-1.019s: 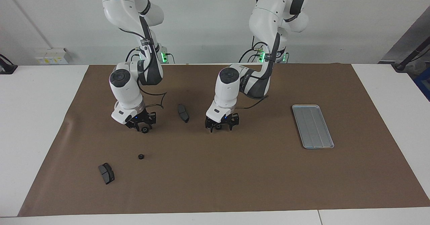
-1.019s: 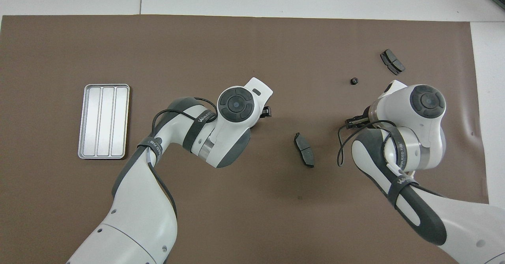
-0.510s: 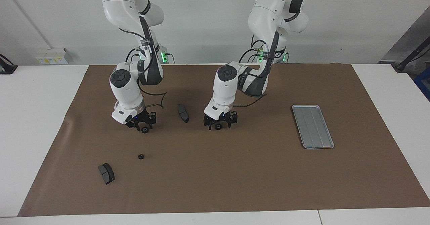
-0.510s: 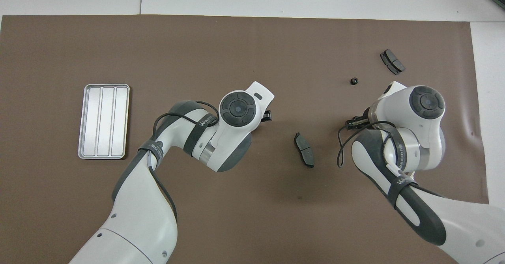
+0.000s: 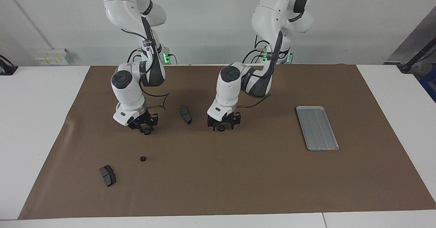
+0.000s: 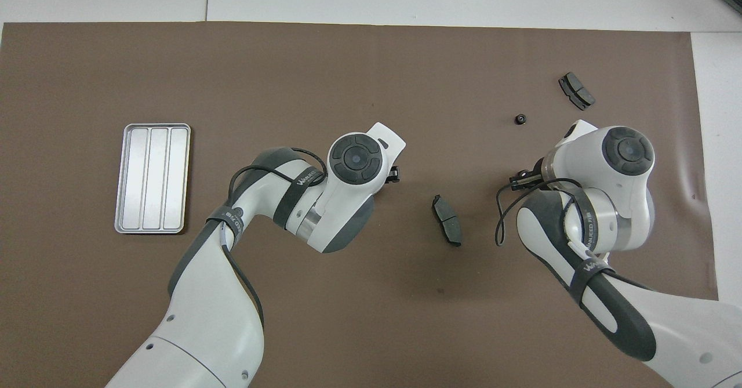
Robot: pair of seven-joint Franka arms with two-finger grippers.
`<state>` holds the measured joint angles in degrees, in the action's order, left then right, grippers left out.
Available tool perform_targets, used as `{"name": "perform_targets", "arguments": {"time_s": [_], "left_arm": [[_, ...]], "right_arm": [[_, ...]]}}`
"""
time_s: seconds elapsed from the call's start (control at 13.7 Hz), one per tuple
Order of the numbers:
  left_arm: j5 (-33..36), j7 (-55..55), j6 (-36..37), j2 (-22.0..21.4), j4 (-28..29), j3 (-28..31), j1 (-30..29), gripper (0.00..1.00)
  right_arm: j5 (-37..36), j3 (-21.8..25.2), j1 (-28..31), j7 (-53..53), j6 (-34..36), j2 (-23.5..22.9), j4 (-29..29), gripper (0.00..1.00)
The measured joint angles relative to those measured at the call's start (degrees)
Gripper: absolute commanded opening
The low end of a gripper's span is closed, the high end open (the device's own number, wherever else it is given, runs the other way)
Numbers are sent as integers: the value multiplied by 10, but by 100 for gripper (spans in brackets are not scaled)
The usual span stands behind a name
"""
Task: Pick bearing gear from pile to tray
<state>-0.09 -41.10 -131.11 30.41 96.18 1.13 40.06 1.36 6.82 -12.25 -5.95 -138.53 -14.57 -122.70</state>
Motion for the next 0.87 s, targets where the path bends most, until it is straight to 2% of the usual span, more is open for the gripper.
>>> {"name": "perform_targets", "arguments": {"time_s": [0.29, 0.58, 0.87], "left_arm": [[0, 0, 8, 3, -10, 0, 0, 80], [0, 0, 38, 10, -28, 1, 0, 79], [0, 0, 39, 24, -35, 1, 0, 74]], "right_arm": [[1, 0, 0, 25, 7, 9, 17, 0], [1, 0, -1, 56, 66, 40, 53, 0], [1, -5, -4, 86, 102, 53, 65, 0]]}}
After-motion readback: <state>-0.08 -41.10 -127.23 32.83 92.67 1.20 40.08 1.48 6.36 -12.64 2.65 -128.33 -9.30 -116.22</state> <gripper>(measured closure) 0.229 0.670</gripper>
